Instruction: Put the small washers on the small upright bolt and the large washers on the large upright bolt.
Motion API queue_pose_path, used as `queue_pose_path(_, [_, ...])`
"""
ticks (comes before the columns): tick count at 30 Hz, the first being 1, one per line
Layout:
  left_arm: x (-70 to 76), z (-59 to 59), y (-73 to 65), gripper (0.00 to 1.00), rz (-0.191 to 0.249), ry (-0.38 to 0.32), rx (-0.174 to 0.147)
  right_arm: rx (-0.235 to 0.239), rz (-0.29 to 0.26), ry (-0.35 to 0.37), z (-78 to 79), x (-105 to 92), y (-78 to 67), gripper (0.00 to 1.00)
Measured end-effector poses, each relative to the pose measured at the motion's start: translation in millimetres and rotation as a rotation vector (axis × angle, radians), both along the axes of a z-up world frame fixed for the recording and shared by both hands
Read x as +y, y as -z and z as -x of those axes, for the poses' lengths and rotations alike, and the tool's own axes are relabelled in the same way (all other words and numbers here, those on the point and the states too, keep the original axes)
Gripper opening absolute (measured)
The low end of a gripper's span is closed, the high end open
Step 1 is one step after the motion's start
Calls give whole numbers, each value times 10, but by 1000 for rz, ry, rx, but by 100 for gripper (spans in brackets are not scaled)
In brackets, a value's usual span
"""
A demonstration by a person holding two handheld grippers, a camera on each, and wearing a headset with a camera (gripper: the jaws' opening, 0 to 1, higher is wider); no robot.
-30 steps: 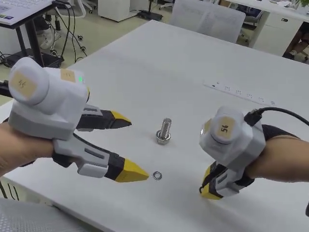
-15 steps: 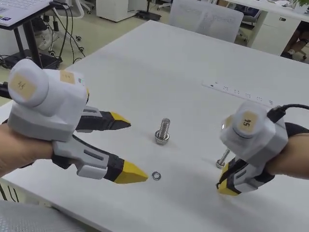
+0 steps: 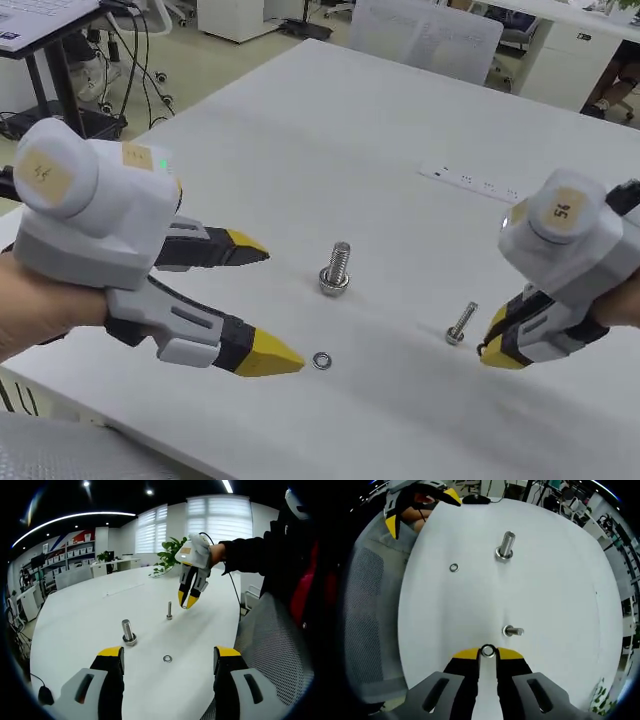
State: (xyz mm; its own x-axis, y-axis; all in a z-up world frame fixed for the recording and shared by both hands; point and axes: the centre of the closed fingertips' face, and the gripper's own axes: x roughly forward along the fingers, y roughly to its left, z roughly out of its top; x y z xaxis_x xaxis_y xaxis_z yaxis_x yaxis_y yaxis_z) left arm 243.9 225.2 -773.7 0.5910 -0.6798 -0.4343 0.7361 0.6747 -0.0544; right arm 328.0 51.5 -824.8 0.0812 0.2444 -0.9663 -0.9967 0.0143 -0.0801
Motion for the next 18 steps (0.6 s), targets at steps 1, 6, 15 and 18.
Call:
queue_pose_path(1, [2, -3, 2, 72, -1, -1, 0, -3, -3, 1, -12, 3, -37, 13])
queue_pose_path(6, [-8, -12, 5, 72, -1, -1, 0, -30, -12, -10, -76, 16, -171, 13])
queue_pose_path(15, [-19, -7, 5, 72, -1, -1, 0, -70, -32, -21, -249, 124, -274, 13])
queue_pose_path(18, [-19, -2, 9, 72, -2, -1, 1, -74, -35, -27, -269, 172, -254, 13])
